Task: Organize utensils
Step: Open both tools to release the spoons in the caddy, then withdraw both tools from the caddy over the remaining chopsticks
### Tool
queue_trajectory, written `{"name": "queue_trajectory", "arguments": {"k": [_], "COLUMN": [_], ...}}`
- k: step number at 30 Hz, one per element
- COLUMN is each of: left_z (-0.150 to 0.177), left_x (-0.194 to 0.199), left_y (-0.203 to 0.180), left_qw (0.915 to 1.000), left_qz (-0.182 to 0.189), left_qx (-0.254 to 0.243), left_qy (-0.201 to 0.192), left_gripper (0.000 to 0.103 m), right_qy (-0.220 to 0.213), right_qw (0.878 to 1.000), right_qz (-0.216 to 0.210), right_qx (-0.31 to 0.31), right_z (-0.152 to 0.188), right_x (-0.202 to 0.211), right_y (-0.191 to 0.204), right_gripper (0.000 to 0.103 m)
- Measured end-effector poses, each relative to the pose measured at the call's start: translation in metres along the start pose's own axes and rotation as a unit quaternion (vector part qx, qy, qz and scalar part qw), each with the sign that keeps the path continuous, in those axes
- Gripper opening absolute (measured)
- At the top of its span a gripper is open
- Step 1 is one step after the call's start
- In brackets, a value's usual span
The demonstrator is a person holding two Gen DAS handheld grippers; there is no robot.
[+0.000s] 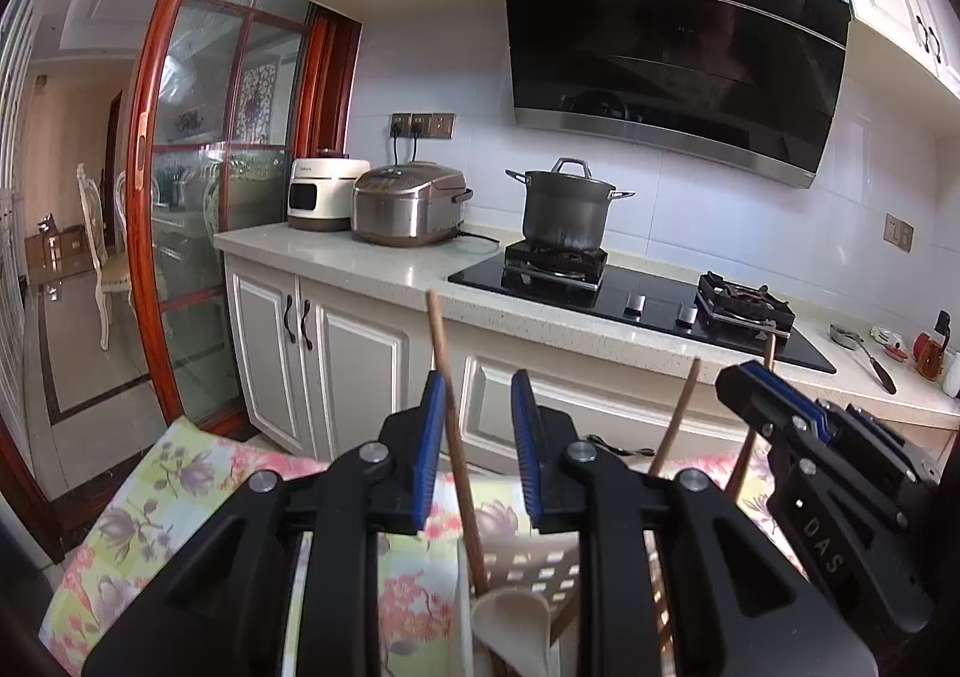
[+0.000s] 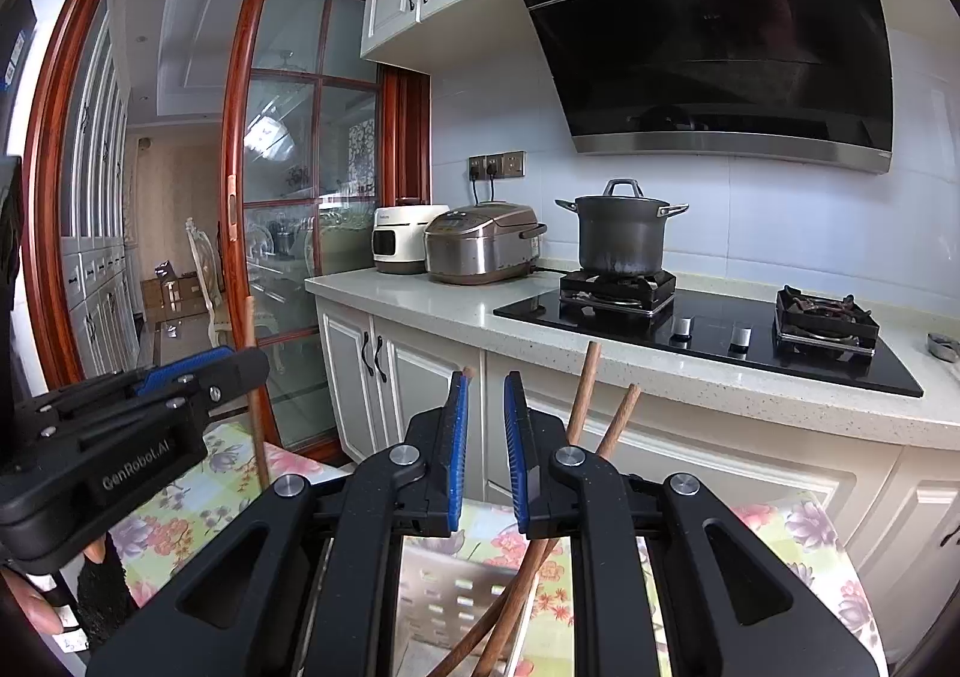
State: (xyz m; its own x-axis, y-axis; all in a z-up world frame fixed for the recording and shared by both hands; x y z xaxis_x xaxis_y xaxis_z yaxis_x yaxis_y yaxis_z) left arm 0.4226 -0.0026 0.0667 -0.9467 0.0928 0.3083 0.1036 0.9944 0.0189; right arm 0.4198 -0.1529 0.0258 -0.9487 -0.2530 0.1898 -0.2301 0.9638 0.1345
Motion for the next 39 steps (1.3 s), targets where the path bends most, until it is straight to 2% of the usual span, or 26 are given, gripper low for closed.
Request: {"name": "queue_trajectory", "arguments": {"k": [3,7,9,12,15,22,27,30,33,36,39], "left_z": [0.010,0.030,0.043,0.064,0.086,0.138,0.171,0.186,0.200,0.211,0.214], "left_x": [0.013,0.035,0.047,0.067,0.085,0.120,0.127,0.122,0.113,0.105,0.103], "left_y": [0.003,0.003,0.003,0.001,-0.002,-0.007,0.001,0.004,0.006,0.007,0.010], "left_qw": [1.0000,0.9999,0.9998,0.9995,0.9989,0.9952,0.9897,0.9847,0.9790,0.9734,0.9723], "left_qz": [-0.001,-0.002,-0.002,-0.002,-0.003,-0.015,-0.015,-0.022,-0.021,-0.019,-0.017], "left_qx": [0.004,0.002,0.002,-0.006,-0.007,-0.017,0.004,0.001,-0.004,-0.005,0.000], "left_qy": [0.003,0.015,0.019,0.031,0.045,0.095,0.143,0.173,0.203,0.228,0.233], "left_gripper": [0.037,0.045,0.059,0.062,0.073,0.081,0.081,0.081,0.081,0.081,0.081], "right_qy": [0.000,0.004,0.011,0.024,0.039,0.089,0.164,0.212,0.268,0.286,0.301], "right_qw": [1.000,1.000,1.000,1.000,0.999,0.995,0.985,0.976,0.962,0.955,0.950], "right_qz": [0.000,-0.001,-0.001,0.003,0.006,0.009,0.013,0.020,0.023,0.027,0.026], "right_qx": [0.002,-0.008,-0.014,-0.017,-0.022,-0.045,-0.048,-0.043,-0.052,-0.069,-0.074], "right_z": [0.004,0.014,0.023,0.039,0.060,0.105,0.143,0.166,0.188,0.196,0.198], "right_x": [0.010,0.031,0.043,0.061,0.082,0.125,0.137,0.134,0.121,0.115,0.108], "right_y": [0.002,0.000,-0.002,-0.003,-0.004,-0.005,-0.001,0.002,0.002,-0.002,-0.002], "right_gripper": [0.014,0.016,0.019,0.023,0.023,0.023,0.023,0.023,0.023,0.023,0.023]}}
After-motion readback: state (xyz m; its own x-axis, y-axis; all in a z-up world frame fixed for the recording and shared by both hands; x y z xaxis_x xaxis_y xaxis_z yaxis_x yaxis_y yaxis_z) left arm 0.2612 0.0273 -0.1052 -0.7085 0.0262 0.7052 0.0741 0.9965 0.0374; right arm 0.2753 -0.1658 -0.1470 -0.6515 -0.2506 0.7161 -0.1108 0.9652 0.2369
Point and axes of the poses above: each gripper's, at about its wrist camera, not at the fingertips, and x roughly against the way its jaws point, y to its left, z to its underside, the point moved 3 cm from there along -x, roughly the way its jaws point, and after that the axes turned 8 degrees about -x, right-handed, at the moved point
